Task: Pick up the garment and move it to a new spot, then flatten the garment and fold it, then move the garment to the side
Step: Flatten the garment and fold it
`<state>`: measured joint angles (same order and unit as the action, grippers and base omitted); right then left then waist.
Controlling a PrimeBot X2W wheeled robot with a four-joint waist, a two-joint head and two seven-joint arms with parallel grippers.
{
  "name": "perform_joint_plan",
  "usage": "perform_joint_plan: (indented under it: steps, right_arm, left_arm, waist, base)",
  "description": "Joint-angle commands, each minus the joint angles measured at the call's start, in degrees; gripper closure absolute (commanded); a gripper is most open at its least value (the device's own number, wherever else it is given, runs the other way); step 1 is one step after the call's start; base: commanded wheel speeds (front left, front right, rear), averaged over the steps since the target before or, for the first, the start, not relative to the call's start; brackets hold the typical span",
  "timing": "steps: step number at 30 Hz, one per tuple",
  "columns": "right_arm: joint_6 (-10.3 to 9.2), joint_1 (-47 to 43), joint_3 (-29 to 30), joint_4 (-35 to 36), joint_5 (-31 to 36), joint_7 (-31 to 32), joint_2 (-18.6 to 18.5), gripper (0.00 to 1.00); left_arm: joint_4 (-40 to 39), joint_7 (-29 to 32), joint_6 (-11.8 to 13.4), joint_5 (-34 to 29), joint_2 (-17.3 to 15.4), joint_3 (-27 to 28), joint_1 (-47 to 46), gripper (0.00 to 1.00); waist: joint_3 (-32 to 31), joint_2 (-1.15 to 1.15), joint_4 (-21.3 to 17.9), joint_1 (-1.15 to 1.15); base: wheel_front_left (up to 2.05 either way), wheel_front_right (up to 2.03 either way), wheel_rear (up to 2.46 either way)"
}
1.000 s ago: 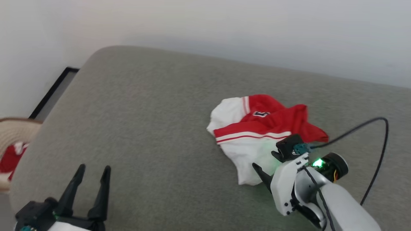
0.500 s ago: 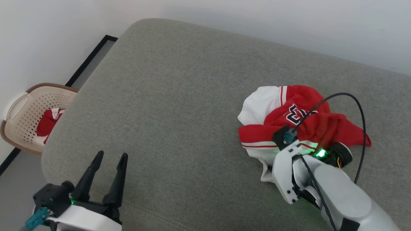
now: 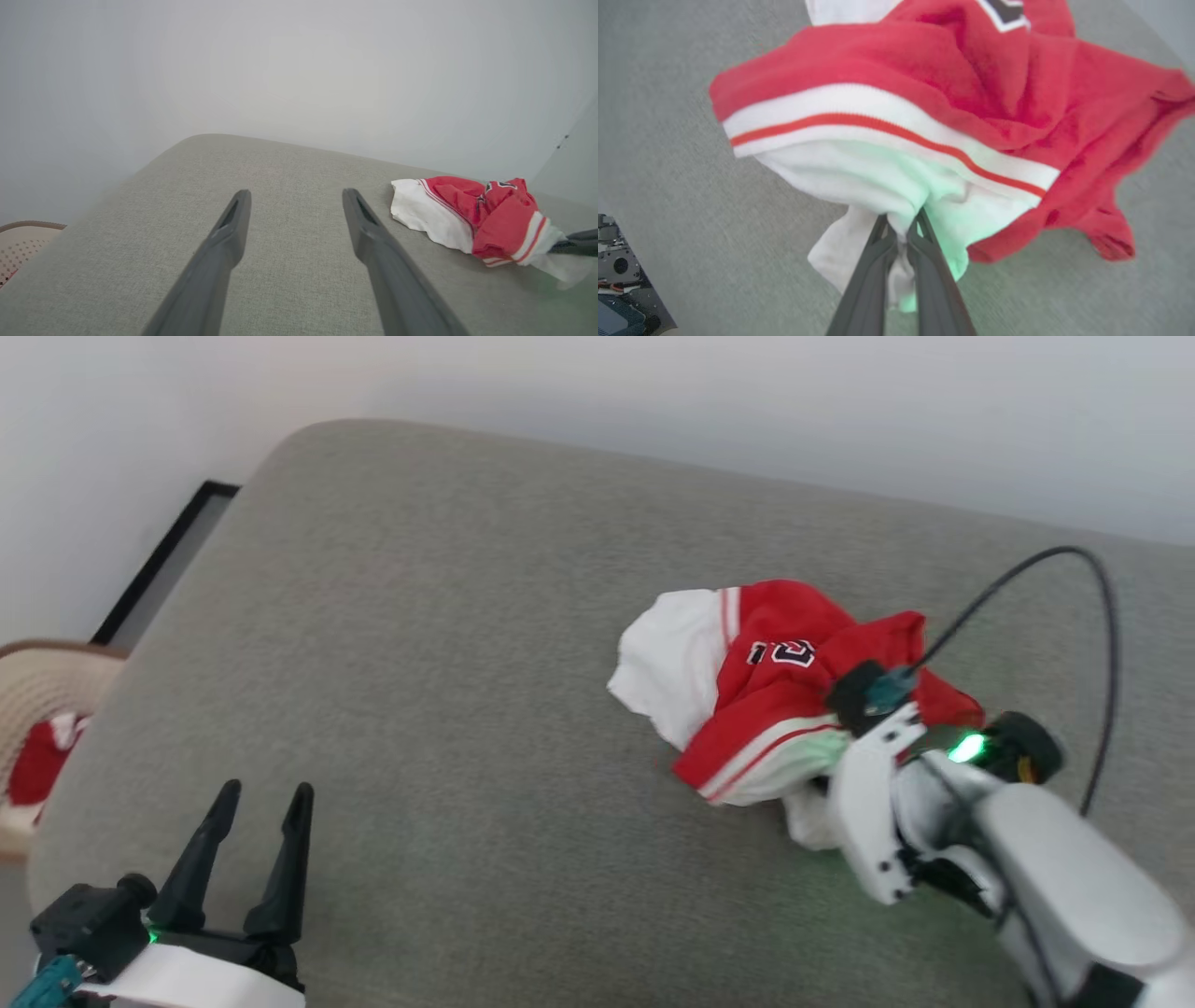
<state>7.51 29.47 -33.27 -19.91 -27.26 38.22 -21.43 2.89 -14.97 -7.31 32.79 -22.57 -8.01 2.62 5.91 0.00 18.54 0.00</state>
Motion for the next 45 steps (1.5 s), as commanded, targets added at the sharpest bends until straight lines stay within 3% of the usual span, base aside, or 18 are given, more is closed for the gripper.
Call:
perform_joint_plan:
  steps: [1, 6, 11, 15, 16, 17, 18, 19, 26, 37, 45]
  right_arm:
    - [-0.04, -1.0, 0.6, 1.0, -0.3, 0.6, -0.8, 1.0]
    - [-0.04, -5.5, 8.0, 9.7, 0.0, 5.6, -5.5, 1.0]
    - [-0.04, -10.4, 16.6, 13.3, 1.1, 8.7, -9.1, 1.0]
    - [-0.03, -13.3, 21.7, 10.9, 0.4, 8.4, -7.4, 1.0]
    - [-0.04, -13.6, 21.9, 10.0, 0.8, 7.9, -7.3, 0.83]
    - [-0.04, -13.5, 22.2, 8.8, 0.8, 7.0, -6.7, 0.58]
    - [-0.04, -13.4, 22.6, 7.2, 0.5, 6.1, -5.7, 0.46]
    - [-0.03, -13.2, 22.6, 5.8, 0.7, 5.5, -5.2, 0.0]
    - [-0.04, -11.6, 22.1, 2.2, 0.4, 4.5, -3.5, 0.0]
    - [-0.04, -13.4, 26.6, 12.4, 1.0, 1.6, -1.2, 0.0]
    - [-0.04, -13.9, 30.1, 20.6, 5.4, -10.5, 3.8, 0.0]
  left_arm:
    - [-0.2, -0.3, -0.1, 0.4, -0.4, 0.3, 0.2, 0.0]
    - [-0.7, -0.3, -0.1, 0.6, -0.9, 1.5, 1.0, 0.0]
    - [-1.0, -0.3, -0.1, 0.8, -1.2, 1.3, 0.4, 0.0]
    - [-0.6, -0.3, -0.1, 1.1, -1.4, 0.5, -0.8, 0.0]
    - [-0.3, -0.3, -0.1, 1.2, -1.7, 0.0, -1.1, 0.0]
    - [-0.2, -0.2, -0.1, 1.4, -1.8, -0.6, -1.5, 0.0]
    - [0.0, -0.1, -0.1, 1.4, -2.0, -0.9, -1.8, 0.0]
    - [0.3, 0.2, -0.1, 1.7, -2.2, -1.4, -2.2, 0.0]
    - [-0.1, 3.6, -0.1, 4.4, -4.4, -3.8, -4.7, 0.0]
    - [-4.2, 14.4, -0.1, 8.6, -9.0, -7.5, -9.5, 0.0]
    - [-6.8, 27.6, -0.1, 12.8, -11.8, -11.9, -18.0, 0.0]
  waist:
    - [-0.5, 0.0, -1.7, 0.0]
    - [-0.6, 0.0, -4.8, 0.0]
    - [-0.1, 0.0, -6.4, 0.0]
    - [0.6, 0.0, -7.0, 0.0]
    - [0.7, 0.0, -7.0, 0.0]
    - [0.9, 0.0, -7.1, 0.0]
    - [1.0, 0.0, -7.2, 0.0]
    - [1.0, 0.0, -7.3, 0.0]
    - [0.4, 0.0, -9.2, 0.0]
    - [-0.1, 0.0, -15.0, 0.0]
    - [0.9, 0.0, -20.4, 0.0]
  base:
    - [0.0, 0.0, 0.0]
    - [0.0, 0.0, 0.0]
    - [0.0, 0.0, 0.0]
    - [0.0, 0.0, 0.0]
    - [0.0, 0.0, 0.0]
    - [0.0, 0.0, 0.0]
    - [0.0, 0.0, 0.0]
    - [0.0, 0.0, 0.0]
    - [0.0, 0.0, 0.0]
    - [0.0, 0.0, 0.0]
    - [0.0, 0.0, 0.0]
